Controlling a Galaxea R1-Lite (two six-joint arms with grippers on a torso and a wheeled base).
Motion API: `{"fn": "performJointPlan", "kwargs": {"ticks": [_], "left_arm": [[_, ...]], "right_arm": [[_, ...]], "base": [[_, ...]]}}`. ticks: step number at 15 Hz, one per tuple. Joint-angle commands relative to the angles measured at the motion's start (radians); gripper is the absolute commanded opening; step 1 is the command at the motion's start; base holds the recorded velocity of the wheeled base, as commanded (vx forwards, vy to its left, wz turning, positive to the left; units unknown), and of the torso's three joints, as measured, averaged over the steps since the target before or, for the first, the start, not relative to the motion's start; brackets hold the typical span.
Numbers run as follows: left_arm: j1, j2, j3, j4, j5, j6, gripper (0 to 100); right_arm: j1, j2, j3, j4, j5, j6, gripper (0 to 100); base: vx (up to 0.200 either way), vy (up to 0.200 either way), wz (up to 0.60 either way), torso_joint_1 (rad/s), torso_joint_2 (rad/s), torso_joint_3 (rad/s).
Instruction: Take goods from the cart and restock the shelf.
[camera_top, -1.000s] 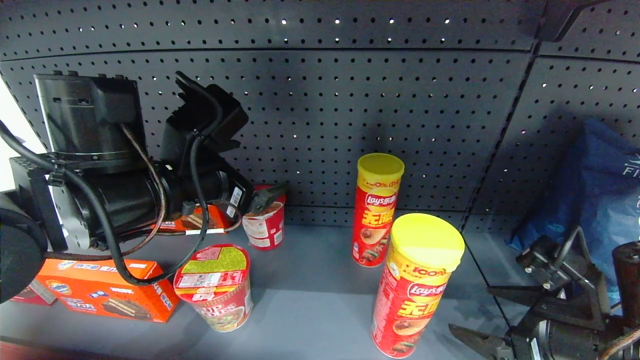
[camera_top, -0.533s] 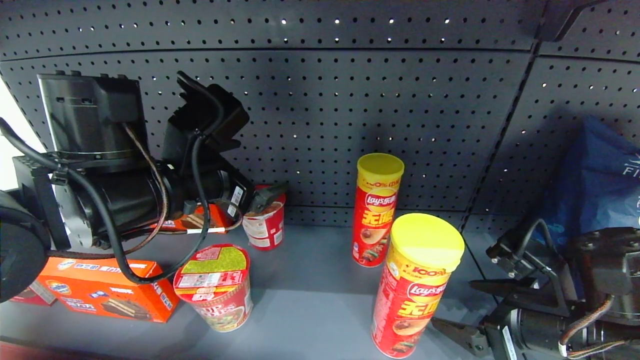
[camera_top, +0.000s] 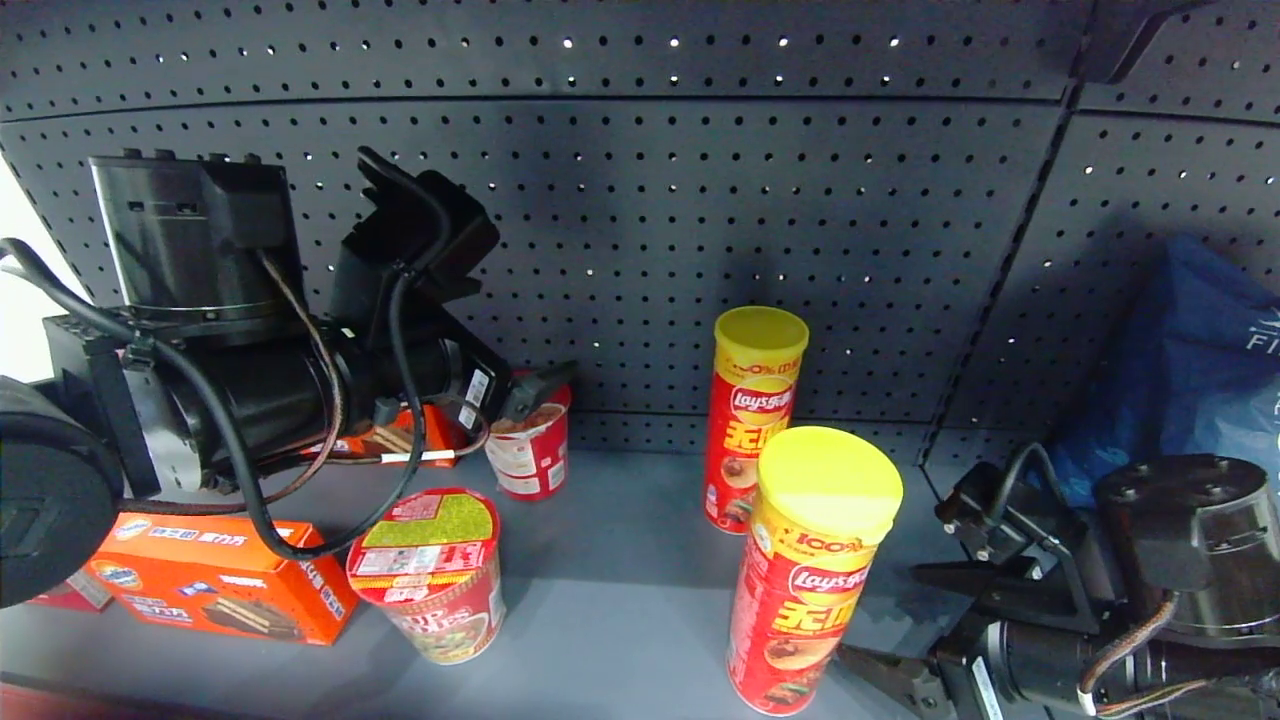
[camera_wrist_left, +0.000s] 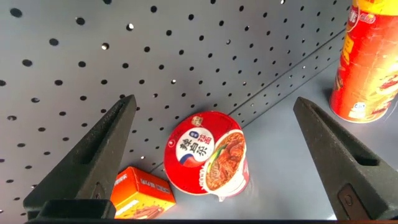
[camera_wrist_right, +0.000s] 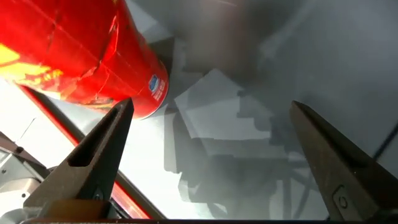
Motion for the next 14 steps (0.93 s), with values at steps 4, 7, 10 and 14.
{"fn": "performJointPlan", "kwargs": {"ticks": [4, 7, 10, 14], "left_arm": [[0.000, 0.010, -0.001, -0.002, 0.000, 0.000, 100], [0.000, 0.010, 0.000, -0.002, 0.000, 0.000, 100], [0.002, 0.013, 0.000, -0.002, 0.000, -0.001, 100], [0.002, 0.013, 0.002, -0.002, -0.001, -0.001, 100]], "right_arm": [[0.014, 0.024, -0.009, -0.018, 0.002, -0.001, 100], [0.020, 0.032, -0.007, -0.022, 0.002, -0.001, 100], [0.030, 0.036, -0.009, -0.024, 0.003, -0.001, 100], [0.036, 0.042, -0.009, -0.024, 0.003, -0.001, 100]], "base": [[0.000, 0.000, 0.00, 0.000, 0.00, 0.000], [0.000, 0.000, 0.00, 0.000, 0.00, 0.000], [0.000, 0.000, 0.00, 0.000, 0.00, 0.000], [0.000, 0.000, 0.00, 0.000, 0.00, 0.000]]}}
